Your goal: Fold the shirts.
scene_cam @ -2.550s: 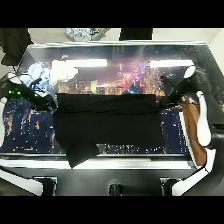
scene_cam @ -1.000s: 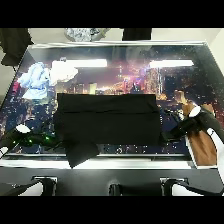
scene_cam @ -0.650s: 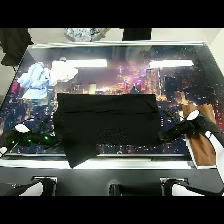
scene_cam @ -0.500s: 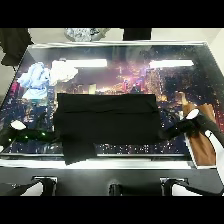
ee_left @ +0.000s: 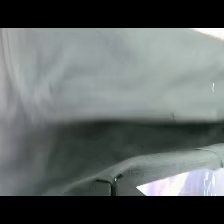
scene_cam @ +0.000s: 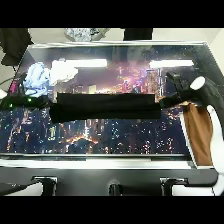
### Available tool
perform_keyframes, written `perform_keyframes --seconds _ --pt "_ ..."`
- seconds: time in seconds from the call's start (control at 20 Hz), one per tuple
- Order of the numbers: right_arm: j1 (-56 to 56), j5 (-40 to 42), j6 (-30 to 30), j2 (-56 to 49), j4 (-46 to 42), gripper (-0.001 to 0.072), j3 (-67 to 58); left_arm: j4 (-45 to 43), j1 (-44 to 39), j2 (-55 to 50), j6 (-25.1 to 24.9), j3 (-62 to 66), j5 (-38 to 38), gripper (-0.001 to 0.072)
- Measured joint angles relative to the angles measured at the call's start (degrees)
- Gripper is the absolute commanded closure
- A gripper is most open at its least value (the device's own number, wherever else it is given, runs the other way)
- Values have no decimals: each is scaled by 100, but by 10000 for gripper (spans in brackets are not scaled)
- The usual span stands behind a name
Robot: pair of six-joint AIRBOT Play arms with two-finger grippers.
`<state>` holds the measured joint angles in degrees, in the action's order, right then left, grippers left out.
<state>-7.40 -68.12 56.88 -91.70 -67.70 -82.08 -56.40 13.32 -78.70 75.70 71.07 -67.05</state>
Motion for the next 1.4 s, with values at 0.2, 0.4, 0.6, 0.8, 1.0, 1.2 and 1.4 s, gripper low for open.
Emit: perform_keyframes --seconds 0.2,0.4,0.6,0.8,1.0,1.2,1.4 --pt "219 162 452 -1211 -35 671 -1185 7 -87 -1609 192 1443 -341 678" --pt "297 46 721 -1834 26 245 -1572 120 -140 -2603 439 2124 -573 175" --pt "-13 -426 450 -1757 94 2 -1687 243 15 -2767 522 2485 -896 180" --pt "-560 -925 428 -1810 367 6 -1609 297 98 -2317 518 2643 -1147 180" --pt "-577 -1054 579 -2120 1191 263 -1401 348 -149 -1690 450 2688 -1224 180" --pt "-339 -811 874 -2284 1438 674 -1322 345 -605 -1252 428 2699 -1233 205" --pt "-240 -713 732 -1851 1764 674 -1303 354 -1298 -1217 411 2559 -1080 669"
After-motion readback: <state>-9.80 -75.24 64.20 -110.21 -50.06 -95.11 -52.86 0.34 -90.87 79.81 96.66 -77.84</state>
